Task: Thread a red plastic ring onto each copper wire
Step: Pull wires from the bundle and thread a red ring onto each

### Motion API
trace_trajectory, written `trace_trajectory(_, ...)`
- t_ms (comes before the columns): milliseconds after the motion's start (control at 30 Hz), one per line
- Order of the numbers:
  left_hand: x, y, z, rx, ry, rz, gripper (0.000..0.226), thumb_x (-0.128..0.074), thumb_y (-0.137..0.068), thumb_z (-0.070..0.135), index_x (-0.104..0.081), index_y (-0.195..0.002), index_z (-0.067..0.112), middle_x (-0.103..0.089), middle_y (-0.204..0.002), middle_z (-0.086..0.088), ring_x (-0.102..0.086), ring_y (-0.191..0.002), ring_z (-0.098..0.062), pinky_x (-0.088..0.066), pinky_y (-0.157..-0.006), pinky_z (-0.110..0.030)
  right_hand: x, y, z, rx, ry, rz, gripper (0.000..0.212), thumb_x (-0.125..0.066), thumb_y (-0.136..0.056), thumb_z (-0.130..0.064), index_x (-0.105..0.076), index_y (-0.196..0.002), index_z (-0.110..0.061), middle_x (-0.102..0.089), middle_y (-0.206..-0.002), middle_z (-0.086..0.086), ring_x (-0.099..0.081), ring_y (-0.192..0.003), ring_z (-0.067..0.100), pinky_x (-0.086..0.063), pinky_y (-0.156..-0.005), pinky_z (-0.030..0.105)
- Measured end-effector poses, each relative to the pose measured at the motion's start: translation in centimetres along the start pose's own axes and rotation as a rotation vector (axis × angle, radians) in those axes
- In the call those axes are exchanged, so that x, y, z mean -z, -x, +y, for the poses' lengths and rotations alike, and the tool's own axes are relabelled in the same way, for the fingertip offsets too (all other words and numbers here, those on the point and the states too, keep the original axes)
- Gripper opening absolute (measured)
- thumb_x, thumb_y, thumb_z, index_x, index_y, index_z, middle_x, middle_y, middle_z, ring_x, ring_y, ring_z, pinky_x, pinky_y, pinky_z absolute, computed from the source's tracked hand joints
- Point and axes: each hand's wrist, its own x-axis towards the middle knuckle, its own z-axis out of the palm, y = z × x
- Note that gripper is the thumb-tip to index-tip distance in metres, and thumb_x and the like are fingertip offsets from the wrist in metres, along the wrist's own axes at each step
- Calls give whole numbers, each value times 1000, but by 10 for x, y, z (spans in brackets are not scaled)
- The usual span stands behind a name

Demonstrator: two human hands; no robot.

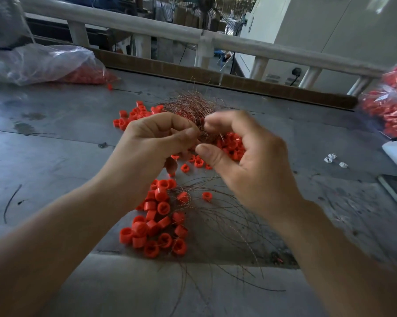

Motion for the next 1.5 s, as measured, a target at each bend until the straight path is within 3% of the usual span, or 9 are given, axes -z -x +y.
trace_trajectory(133, -2, 0, -1, -17, -14, -36, 11, -60, -63, 23, -64, -68, 13, -63, -61, 2, -54, -50, -6, -39, -40, -18, 0, 0, 10, -79, -35, -107, 8, -66, -83, -17, -68, -81, -10, -56, -63, -16, -51, -56, -2, -38, -54, 8)
trace_trajectory(433, -1, -1, -2, 4, 94, 15, 7, -62, -61, 22, -68, -64, 19, -65, -63, 0, -54, -49, -6, -39, -39, -16, 7, -1, 7, -74, 30, -47, 16, -61, -86, -16, -63, -71, -16, -33, -39, -18, -43, -41, 3, -30, -43, 9)
trace_trajectory(533, 3, -2, -2, -31, 53, -13, 25, -65, -59, 24, -70, -83, 23, -63, -65, 1, -54, -52, -6, -41, -41, -17, 8, 0, 8, -92, -17, -75, 15, -61, -86, -15, -63, -71, -14, -36, -38, -16, -43, -40, 2, -30, -43, 9)
trace_trajectory(633, 5, -2, -5, -149, -108, -23, 36, -64, -65, 24, -64, -100, 33, -62, -65, 6, -55, -56, -6, -43, -46, -14, 8, -1, 11, -108, -55, -104, 15, -61, -86, -14, -63, -72, -15, -43, -41, -18, -45, -41, 1, -30, -43, 8)
trace_trajectory(800, 8, -1, -8, -539, -803, 42, 53, -62, -84, 17, -42, -129, 35, -59, -78, 14, -54, -69, 1, -43, -62, -6, 8, -1, 10, -105, -39, -158, 13, -61, -86, -17, -64, -73, -16, -41, -41, -16, -45, -41, 2, -32, -43, 10)
trace_trajectory(933, 10, -2, -8, -586, -943, 58, 26, -57, -83, 17, -68, -106, 16, -59, -79, 8, -50, -71, 7, -39, -67, -3, 9, 0, 9, -84, -61, -139, 14, -61, -86, -15, -64, -73, -13, -40, -40, -17, -44, -41, 2, -31, -43, 9)
trace_trajectory(1167, 10, -3, -2, -268, -375, -73, 12, -58, -72, 29, -67, -79, 32, -67, -67, 14, -59, -59, 0, -43, -49, -11, 16, -4, 13, -86, -220, -84, 16, -61, -86, -13, -62, -71, -16, -44, -45, -15, -41, -41, 1, -29, -46, 6)
trace_trajectory(1300, 10, -3, 2, -238, -229, -49, 18, -62, -65, 34, -72, -78, 29, -69, -69, -1, -58, -58, -10, -44, -47, -16, 16, -3, 14, -115, -245, -145, 16, -61, -86, -13, -60, -72, -21, -42, -41, -14, -38, -37, 3, -29, -43, 8)
trace_trajectory(1500, 13, -5, 3, -92, -99, -136, 10, -72, -67, 27, -73, -65, 17, -66, -63, 1, -57, -53, -6, -45, -45, -17, 21, -4, 14, -109, -319, -144, 15, -61, -85, -11, -60, -73, -20, -46, -44, -17, -40, -40, 1, -30, -45, 6)
